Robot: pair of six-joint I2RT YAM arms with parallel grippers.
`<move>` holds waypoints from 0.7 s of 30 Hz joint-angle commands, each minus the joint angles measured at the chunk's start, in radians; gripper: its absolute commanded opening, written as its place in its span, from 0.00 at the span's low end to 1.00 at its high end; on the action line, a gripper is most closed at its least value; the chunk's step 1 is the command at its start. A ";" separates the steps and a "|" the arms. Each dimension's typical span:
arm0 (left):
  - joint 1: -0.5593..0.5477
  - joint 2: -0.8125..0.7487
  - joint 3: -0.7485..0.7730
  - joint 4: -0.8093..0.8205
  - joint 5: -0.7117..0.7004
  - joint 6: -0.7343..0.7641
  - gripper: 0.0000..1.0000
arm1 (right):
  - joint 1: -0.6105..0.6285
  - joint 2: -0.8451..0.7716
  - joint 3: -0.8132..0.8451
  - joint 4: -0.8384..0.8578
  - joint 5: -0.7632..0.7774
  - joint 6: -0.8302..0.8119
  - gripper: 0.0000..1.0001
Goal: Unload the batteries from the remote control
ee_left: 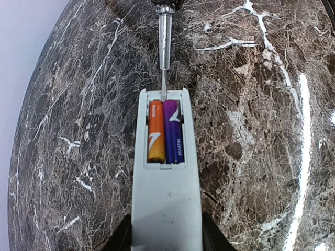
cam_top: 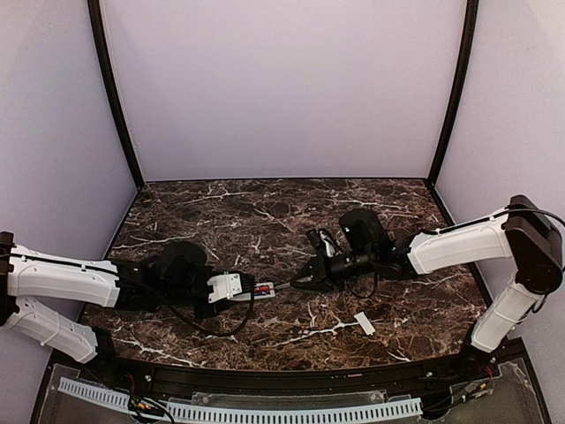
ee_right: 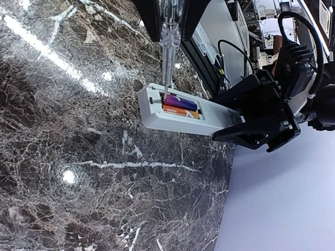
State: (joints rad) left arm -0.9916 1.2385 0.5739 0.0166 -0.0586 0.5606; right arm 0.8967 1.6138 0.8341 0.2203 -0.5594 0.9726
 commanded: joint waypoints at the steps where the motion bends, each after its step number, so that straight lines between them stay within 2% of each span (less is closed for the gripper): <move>1: -0.043 0.030 0.085 0.232 0.138 0.016 0.00 | 0.139 -0.029 0.144 0.382 -0.297 -0.022 0.00; 21: -0.044 0.087 0.107 0.177 0.080 0.057 0.00 | 0.132 -0.155 0.109 0.304 -0.224 -0.003 0.00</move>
State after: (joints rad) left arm -1.0035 1.2900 0.6186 -0.0021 -0.0689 0.5980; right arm 0.9218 1.5658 0.8547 0.0982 -0.4793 0.9634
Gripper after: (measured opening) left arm 0.356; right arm 0.098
